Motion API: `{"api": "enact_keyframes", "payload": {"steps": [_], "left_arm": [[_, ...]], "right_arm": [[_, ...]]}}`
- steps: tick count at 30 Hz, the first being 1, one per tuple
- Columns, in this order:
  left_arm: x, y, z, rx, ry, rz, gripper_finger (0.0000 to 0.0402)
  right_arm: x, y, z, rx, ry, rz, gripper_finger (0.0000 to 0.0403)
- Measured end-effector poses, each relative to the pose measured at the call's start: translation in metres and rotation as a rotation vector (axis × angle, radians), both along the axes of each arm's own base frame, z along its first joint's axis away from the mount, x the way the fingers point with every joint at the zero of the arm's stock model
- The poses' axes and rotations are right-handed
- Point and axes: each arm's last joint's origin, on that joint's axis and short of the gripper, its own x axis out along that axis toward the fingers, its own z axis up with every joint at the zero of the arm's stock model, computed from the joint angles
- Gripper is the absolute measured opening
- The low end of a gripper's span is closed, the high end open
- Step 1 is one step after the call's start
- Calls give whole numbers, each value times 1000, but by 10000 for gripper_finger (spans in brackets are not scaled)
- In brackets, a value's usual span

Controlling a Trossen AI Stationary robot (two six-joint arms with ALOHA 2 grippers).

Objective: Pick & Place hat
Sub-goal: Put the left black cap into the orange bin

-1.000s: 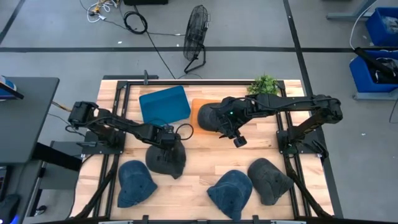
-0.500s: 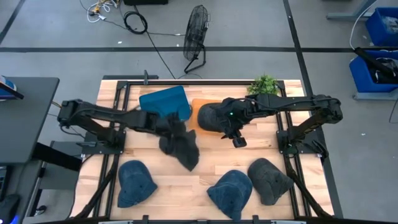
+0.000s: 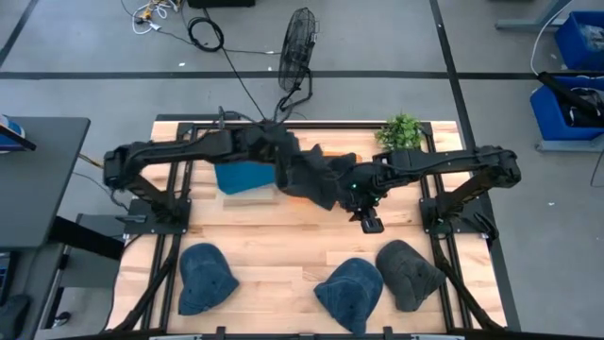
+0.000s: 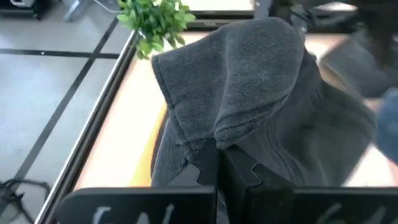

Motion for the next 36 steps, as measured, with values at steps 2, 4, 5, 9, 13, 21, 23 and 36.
{"api": "enact_keyframes", "payload": {"steps": [2,4,5,9,13,21,23,36], "left_arm": [[9,10,-13,-12,18,11,6],[20,18,-23,-6,-4,22,5],[24,21,-29,-1,-2,23,5],[40,31,-46,16,-31,28,5],[48,35,-65,3,10,35,5],[61,45,-107,4,116,46,26],[63,47,-114,34,133,68,36],[63,51,-117,134,169,71,165]], "right_arm": [[-1,4,0,0,5,14,135],[-1,7,0,0,5,24,135],[-2,8,0,-1,7,28,135],[-3,10,-1,1,24,27,135],[-4,10,-1,14,48,-9,135],[-4,9,-1,-14,45,-18,135],[-4,9,-1,-30,44,-25,135],[-2,9,0,-14,29,-76,135]]}}
